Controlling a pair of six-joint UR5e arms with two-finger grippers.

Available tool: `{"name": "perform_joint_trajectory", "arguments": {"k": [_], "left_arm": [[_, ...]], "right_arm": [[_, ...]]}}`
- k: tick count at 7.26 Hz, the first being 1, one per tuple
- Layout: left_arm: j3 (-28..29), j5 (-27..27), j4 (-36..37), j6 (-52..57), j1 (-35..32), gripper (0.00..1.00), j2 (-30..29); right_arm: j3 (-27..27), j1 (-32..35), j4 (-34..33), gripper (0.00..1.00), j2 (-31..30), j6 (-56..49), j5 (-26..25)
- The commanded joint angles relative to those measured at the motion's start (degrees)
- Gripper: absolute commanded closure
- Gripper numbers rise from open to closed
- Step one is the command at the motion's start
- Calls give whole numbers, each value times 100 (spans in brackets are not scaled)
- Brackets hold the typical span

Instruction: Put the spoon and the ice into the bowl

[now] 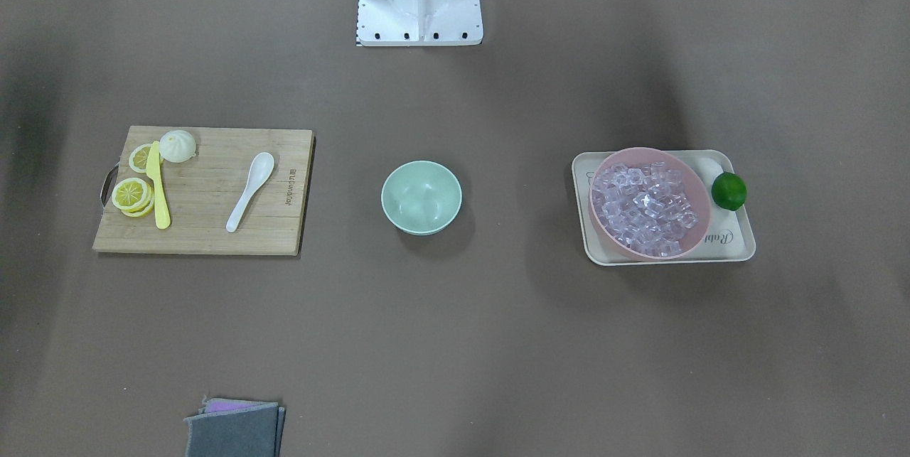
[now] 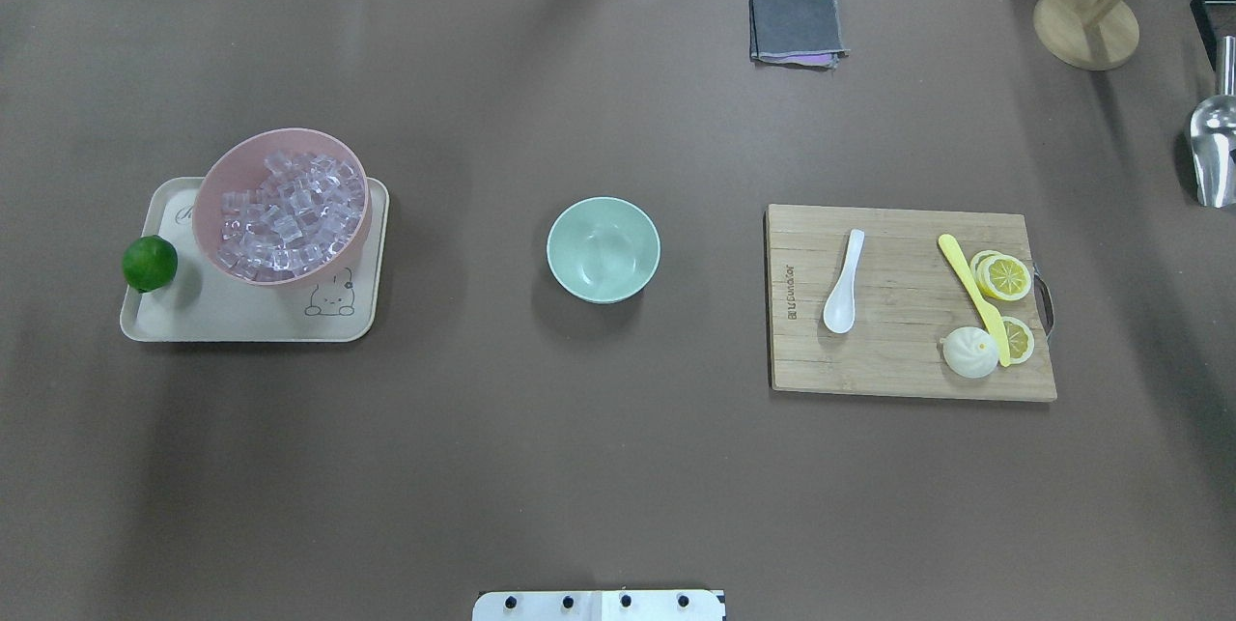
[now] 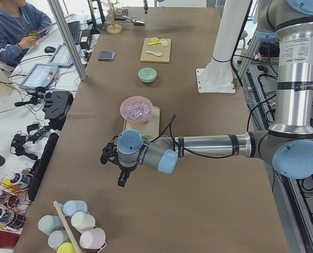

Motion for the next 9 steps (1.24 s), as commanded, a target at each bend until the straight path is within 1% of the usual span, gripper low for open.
{"name": "perform_joint_trajectory", "arguments": {"k": [1,2,4,6,7,8,9], "left_arm": [[-254,-21,539,-29,0,2,-72],[-316,31,551,-21,0,2,-72],[-342,-11,682,-38,0,2,-72],[-596,-12,1855,-29,0,2,-282],[-685,-3,2000,-3,-9,2,-257],[-668,49,1958,32,-9,2,-222],[-633,-29,1931,58,-26,2,-178]], "right_arm": [[-11,95,8,0,2,-46,-93],[-20,86,8,0,37,-46,-287],[-46,60,8,0,54,-37,-359],[-55,60,8,0,54,-37,-359],[-55,60,8,0,37,-37,-351],[-55,60,8,0,37,-37,-351],[-64,60,8,0,46,-37,-351]]}}
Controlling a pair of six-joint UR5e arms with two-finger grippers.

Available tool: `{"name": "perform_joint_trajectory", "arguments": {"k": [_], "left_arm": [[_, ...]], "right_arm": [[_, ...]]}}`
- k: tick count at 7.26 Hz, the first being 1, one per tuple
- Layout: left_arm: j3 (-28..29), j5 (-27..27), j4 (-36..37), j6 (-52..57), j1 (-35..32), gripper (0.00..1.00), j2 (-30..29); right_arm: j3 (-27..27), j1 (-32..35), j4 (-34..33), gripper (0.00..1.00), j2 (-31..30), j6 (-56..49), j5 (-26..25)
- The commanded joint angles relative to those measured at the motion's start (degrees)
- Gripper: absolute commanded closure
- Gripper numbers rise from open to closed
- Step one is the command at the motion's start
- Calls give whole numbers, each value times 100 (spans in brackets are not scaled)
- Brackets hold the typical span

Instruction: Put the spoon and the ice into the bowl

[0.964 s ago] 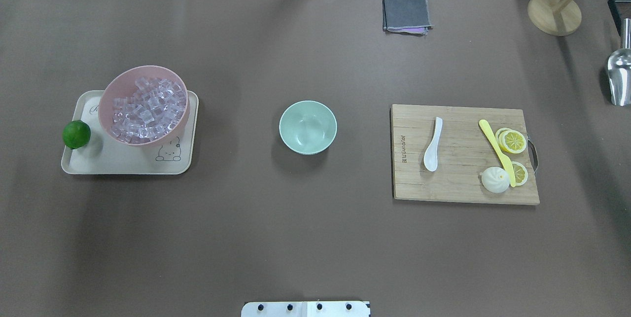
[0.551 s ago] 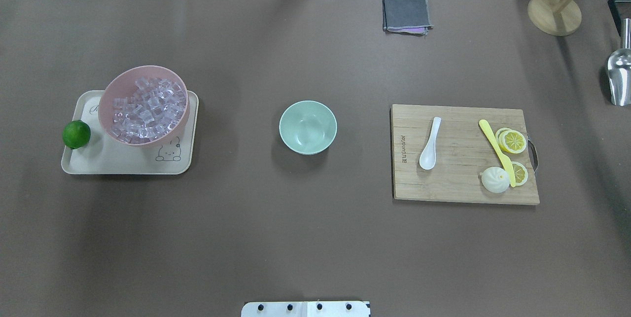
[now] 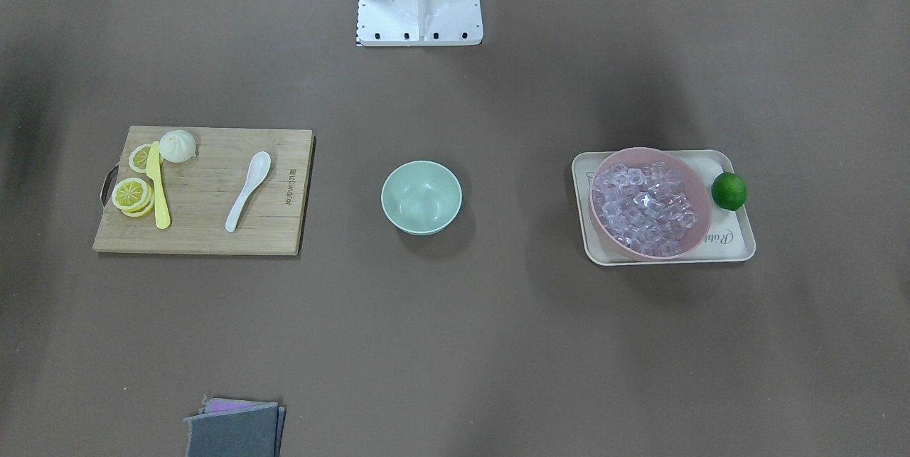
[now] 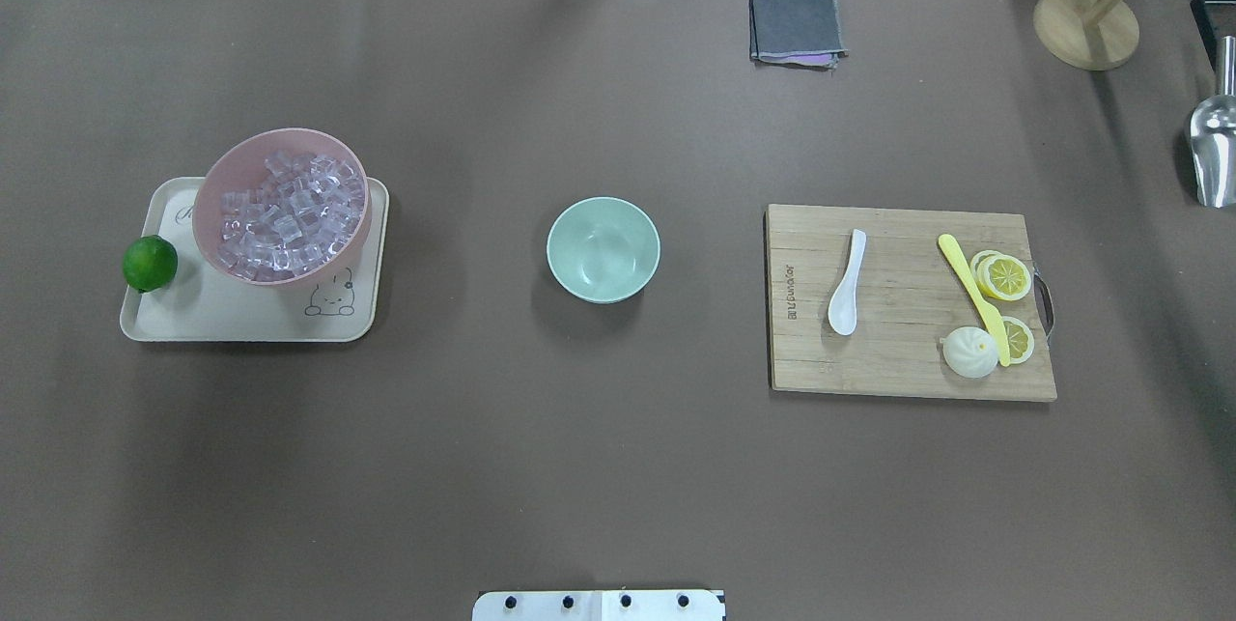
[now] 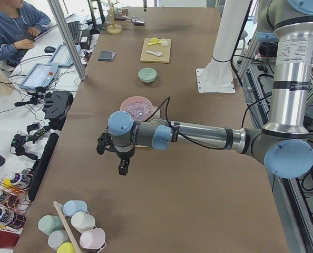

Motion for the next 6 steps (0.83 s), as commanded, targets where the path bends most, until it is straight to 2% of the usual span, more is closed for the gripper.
{"name": "perform_joint_trajectory", "arguments": {"k": [1,6], "left_arm": [[-39,-42,-153,34,-4,2,207],[-154,-33,-145,-18,5,2,209]], "right_arm": [[-7,0,0,0,5,0,10],[204,-62,0,0,-171,53,159]]}}
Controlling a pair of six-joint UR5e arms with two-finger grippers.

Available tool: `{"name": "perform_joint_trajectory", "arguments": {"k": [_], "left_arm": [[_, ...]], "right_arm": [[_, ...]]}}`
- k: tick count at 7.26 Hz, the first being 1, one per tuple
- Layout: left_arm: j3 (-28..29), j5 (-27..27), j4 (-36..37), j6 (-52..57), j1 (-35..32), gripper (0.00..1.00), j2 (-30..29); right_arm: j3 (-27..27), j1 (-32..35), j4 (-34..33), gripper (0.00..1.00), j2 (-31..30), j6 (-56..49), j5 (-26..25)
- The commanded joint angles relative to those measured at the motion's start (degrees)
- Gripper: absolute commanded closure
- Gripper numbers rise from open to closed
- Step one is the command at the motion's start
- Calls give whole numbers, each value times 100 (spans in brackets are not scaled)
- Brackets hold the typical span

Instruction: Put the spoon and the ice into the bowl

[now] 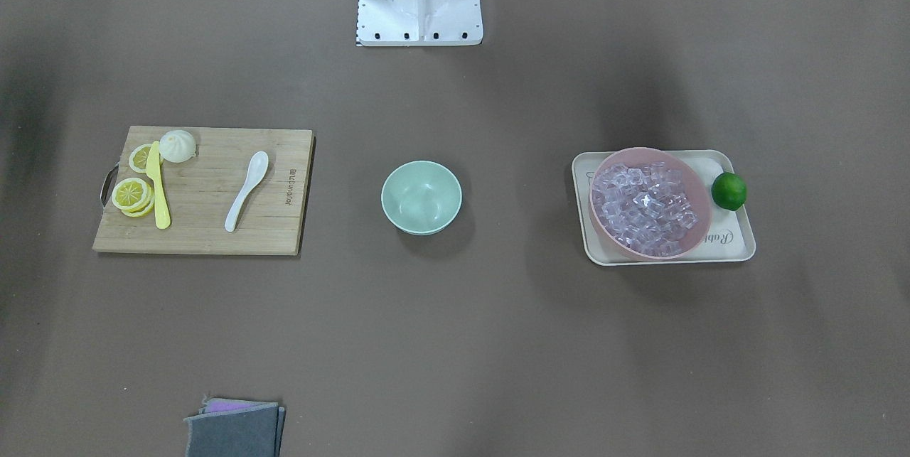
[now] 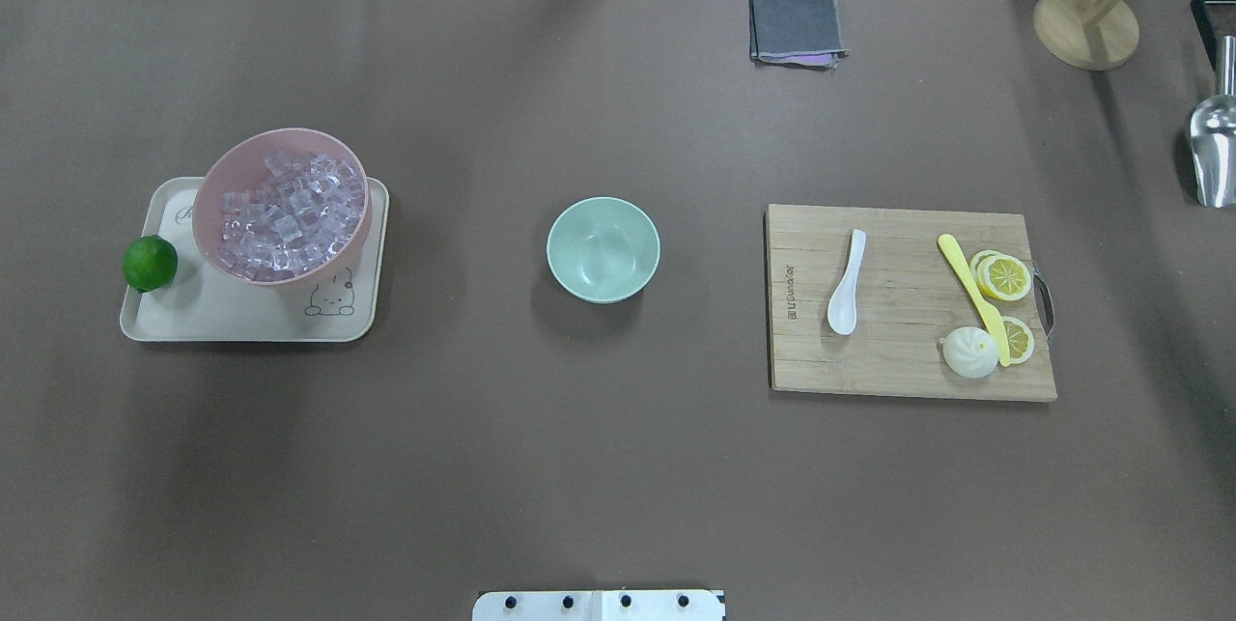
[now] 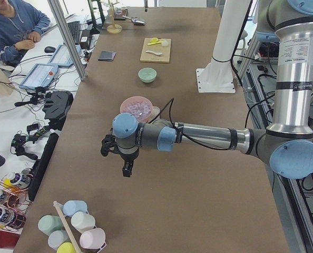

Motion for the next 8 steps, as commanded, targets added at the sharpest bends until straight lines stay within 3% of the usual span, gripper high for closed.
{"name": "perform_joint_trajectory", "arguments": {"k": [1,6,8], "left_arm": [[-64,-3,-12,-310,8,2,5],[-309,-11,6,-409,-1,2,31],[-284,-11,-3,-419,17,2,137]], "right_arm": [[-75,-56,1,0,2,26,-24],[-155,-109,10,0,3,26,2],[327,-92,89,0,-364,52,3]]}}
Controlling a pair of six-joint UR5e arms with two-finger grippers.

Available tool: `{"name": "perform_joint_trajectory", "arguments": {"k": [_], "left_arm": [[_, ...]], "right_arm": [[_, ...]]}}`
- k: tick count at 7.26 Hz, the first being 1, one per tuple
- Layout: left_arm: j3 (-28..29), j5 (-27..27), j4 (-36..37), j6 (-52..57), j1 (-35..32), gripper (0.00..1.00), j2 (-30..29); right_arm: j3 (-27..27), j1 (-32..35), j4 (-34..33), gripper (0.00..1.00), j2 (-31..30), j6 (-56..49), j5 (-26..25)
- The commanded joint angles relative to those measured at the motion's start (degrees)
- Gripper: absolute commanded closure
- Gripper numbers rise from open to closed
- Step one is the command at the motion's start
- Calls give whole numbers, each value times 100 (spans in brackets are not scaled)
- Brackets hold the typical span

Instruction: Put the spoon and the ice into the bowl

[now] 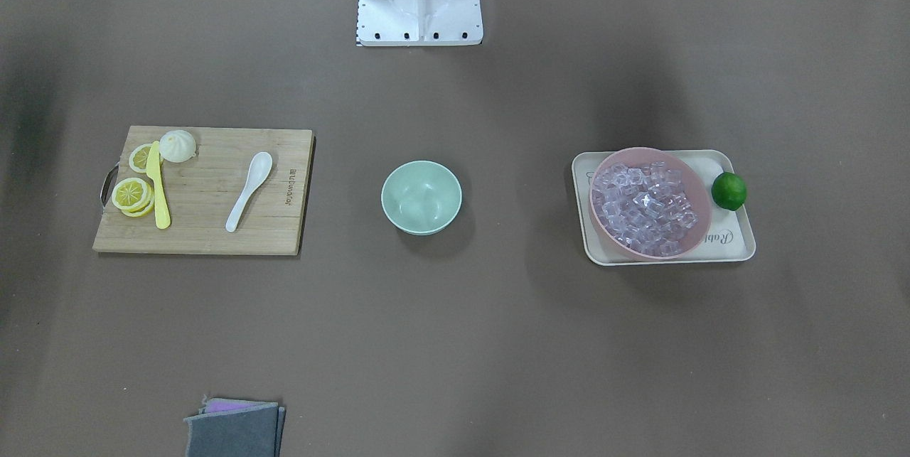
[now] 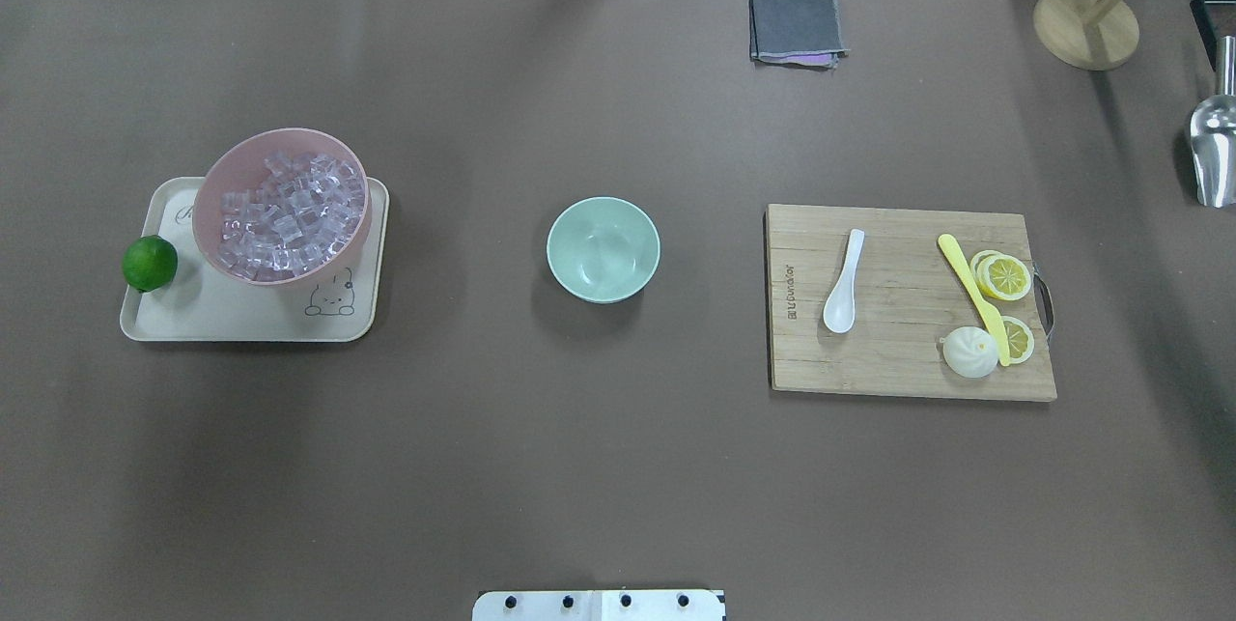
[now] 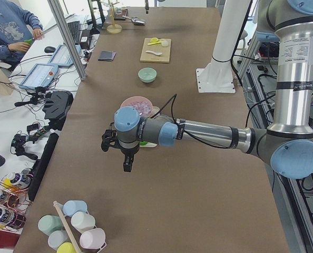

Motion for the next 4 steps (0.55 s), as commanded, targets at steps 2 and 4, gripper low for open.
{"name": "perform_joint_trajectory", "arguments": {"k": [2,4], "left_arm": [[-28,-92,-22,-18,6,2,44],[-142,-145,-57,-44,6,2,44]], "right_arm": [[389,4,41,0,-333,7,-27],[458,12,41,0,-316,25,138]]}}
